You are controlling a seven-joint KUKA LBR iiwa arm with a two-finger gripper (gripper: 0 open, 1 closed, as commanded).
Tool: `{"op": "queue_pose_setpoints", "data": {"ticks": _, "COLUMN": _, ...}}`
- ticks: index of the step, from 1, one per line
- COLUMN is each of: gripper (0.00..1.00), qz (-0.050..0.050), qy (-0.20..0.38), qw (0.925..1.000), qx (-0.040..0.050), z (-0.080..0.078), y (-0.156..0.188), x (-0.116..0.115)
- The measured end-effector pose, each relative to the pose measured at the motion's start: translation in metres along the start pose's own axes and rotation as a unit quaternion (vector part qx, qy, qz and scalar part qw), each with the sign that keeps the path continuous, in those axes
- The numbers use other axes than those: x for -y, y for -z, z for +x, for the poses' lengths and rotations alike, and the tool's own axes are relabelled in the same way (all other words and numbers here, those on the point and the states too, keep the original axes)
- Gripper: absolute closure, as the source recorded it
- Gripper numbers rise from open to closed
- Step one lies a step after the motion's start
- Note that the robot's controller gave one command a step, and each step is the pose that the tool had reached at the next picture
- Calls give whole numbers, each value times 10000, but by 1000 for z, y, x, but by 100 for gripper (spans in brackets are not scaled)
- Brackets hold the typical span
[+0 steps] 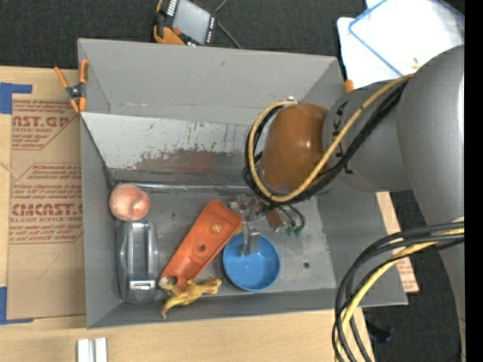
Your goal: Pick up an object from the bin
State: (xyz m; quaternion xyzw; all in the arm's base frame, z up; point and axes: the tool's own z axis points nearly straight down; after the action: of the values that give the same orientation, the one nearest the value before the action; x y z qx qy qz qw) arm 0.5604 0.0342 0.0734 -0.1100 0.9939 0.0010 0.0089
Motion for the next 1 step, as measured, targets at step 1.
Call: {"op": "queue_pose_setpoints", "data": {"ticks": 1, "gripper": 100, "qz": 2, "qy": 120, "qw": 9999, "qx": 20, "z": -9, "y": 39, "x": -2}}
